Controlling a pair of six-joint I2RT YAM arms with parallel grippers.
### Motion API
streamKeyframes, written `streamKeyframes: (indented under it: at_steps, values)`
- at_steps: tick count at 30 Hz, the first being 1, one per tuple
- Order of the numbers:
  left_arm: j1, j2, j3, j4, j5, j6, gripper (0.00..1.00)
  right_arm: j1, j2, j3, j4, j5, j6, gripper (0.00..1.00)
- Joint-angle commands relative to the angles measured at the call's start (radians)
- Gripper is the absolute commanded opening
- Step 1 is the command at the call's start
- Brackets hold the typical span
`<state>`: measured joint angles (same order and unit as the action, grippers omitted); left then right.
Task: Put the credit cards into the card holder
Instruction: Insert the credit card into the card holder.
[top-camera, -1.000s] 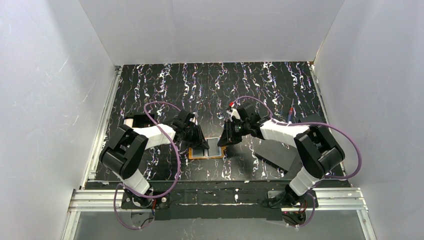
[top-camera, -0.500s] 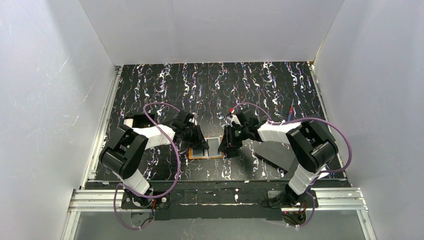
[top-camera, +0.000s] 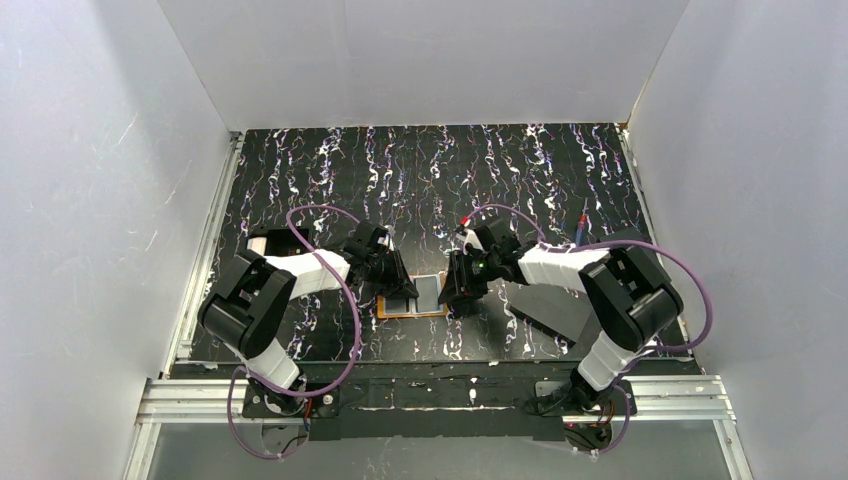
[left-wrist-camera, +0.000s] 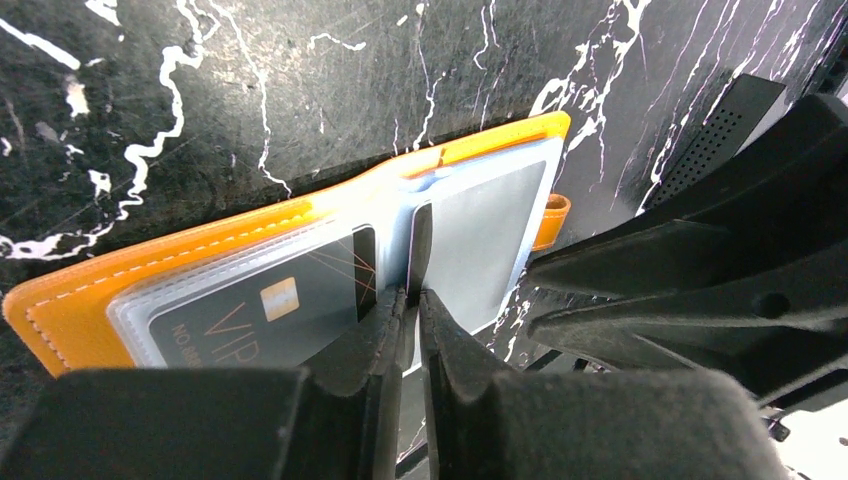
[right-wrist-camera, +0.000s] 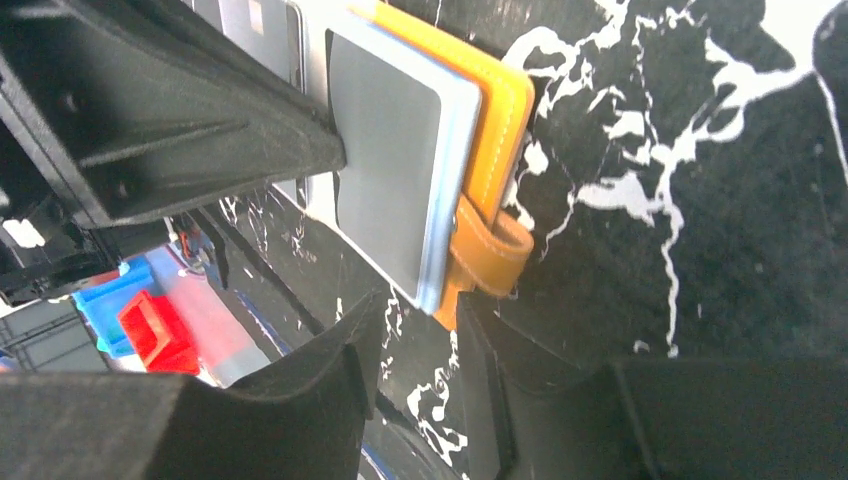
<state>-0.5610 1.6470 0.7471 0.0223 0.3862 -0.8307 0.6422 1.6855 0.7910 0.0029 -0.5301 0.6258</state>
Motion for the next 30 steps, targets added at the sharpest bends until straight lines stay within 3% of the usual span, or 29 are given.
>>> streamKeyframes:
  at_steps: [1, 5, 8, 14, 18, 30]
  values:
    - [-0.016, 0.005, -0.04, -0.104, -0.031, 0.019, 0.16, 0.001, -0.092, 0.05, -0.112, 0.048, -0.07, 0.43]
    - [-0.016, -0.063, 0.011, -0.157, 0.0, 0.021, 0.29, 0.0, -0.08, 0.064, -0.102, 0.026, -0.06, 0.43]
    - [-0.016, -0.111, 0.069, -0.218, 0.001, 0.037, 0.32, 0.0, -0.066, 0.057, -0.064, 0.0, -0.034, 0.43]
    - [-0.016, -0.109, 0.098, -0.233, 0.028, 0.031, 0.16, 0.001, -0.05, 0.055, -0.025, -0.02, -0.012, 0.42]
    - [-0.016, -0.083, 0.087, -0.204, 0.043, 0.02, 0.12, 0.001, -0.05, 0.046, -0.012, -0.024, -0.005, 0.42]
    - [-0.016, 0.0, 0.09, -0.13, 0.074, 0.027, 0.08, 0.0, -0.039, 0.027, 0.022, -0.024, 0.002, 0.41]
